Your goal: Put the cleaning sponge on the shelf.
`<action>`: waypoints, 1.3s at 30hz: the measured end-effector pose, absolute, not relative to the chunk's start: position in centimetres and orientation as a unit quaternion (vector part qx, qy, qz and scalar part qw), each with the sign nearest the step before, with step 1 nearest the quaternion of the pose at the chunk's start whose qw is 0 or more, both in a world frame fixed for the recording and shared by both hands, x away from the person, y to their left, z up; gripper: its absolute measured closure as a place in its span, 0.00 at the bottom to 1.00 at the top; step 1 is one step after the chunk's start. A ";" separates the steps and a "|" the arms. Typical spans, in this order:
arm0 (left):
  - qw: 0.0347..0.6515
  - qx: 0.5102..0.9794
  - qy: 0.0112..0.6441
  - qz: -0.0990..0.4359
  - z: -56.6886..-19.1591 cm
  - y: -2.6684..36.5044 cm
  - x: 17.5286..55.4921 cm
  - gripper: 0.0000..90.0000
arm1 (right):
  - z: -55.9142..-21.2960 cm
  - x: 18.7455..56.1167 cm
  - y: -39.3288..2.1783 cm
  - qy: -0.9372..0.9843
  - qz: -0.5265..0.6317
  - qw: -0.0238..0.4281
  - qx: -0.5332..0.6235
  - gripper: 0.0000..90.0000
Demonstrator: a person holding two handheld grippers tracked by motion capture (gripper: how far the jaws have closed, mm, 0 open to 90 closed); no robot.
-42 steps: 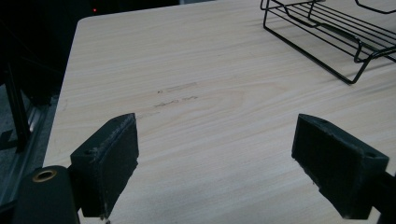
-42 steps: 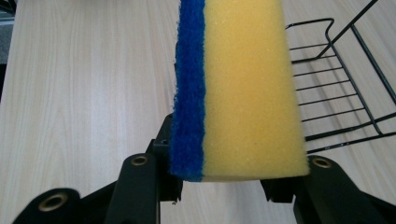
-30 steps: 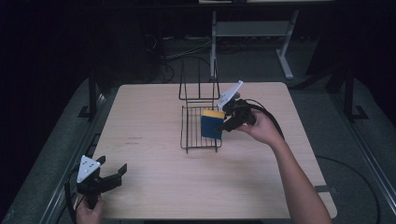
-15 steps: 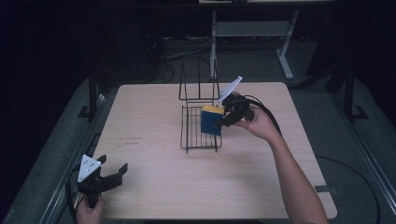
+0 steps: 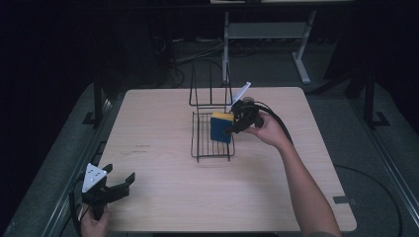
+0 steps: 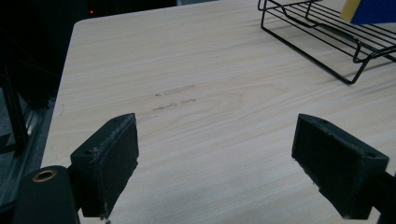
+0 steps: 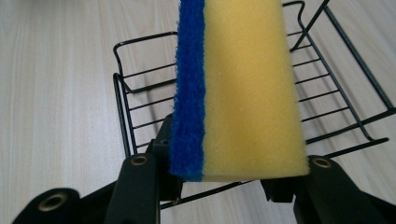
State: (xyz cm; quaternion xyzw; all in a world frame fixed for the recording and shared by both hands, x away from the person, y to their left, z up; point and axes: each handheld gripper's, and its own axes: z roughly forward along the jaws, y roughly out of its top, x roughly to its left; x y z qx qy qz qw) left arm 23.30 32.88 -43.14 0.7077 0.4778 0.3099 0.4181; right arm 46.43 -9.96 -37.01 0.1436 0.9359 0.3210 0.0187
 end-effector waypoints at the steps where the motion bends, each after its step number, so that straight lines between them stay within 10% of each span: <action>1: 0.418 0.708 0.478 0.310 -43.1 32.9 23.3 0.16 | -37.2 46.5 -9.9 0.936 0.320 0.017 0.144 0.62; 39: 0.417 0.707 0.479 0.310 -43.2 33.0 23.2 0.16 | -38.2 46.9 -9.7 0.935 0.319 0.007 0.154 0.44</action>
